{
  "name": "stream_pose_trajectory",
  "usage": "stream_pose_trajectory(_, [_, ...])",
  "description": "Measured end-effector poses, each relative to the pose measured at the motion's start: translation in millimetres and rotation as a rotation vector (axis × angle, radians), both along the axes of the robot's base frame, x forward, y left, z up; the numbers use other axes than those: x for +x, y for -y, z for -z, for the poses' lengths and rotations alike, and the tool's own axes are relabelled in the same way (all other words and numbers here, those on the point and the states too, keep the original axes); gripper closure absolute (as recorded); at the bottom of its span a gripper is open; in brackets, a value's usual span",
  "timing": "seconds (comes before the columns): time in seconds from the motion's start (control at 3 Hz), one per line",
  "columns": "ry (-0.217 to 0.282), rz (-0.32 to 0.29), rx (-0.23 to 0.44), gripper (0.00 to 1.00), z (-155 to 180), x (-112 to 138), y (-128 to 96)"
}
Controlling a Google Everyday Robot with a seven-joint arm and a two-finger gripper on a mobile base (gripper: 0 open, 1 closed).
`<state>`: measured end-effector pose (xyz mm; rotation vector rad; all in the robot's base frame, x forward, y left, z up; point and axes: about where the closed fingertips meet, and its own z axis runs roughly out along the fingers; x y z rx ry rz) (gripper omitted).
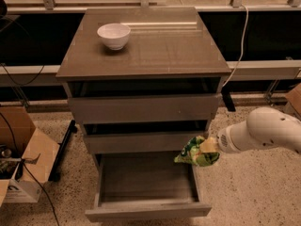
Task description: Place green rice chip bag into bottom drawer
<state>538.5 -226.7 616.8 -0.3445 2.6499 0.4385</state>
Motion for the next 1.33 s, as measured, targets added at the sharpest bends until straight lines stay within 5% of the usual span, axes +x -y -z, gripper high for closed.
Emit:
stream_pose_trajectory(0.33, [-0.047,-0.008,-0.01,1.0,21.7,-2.8,-7.1])
stream_pose_trajectory(0.67, [-0.152,-0.03,-0.001,1.0,69.9,-12.1,-23.7])
stream_pose_trajectory(1.33, [-0.366,-0.067,0.08,1.0,200.6,-24.5,-54.6])
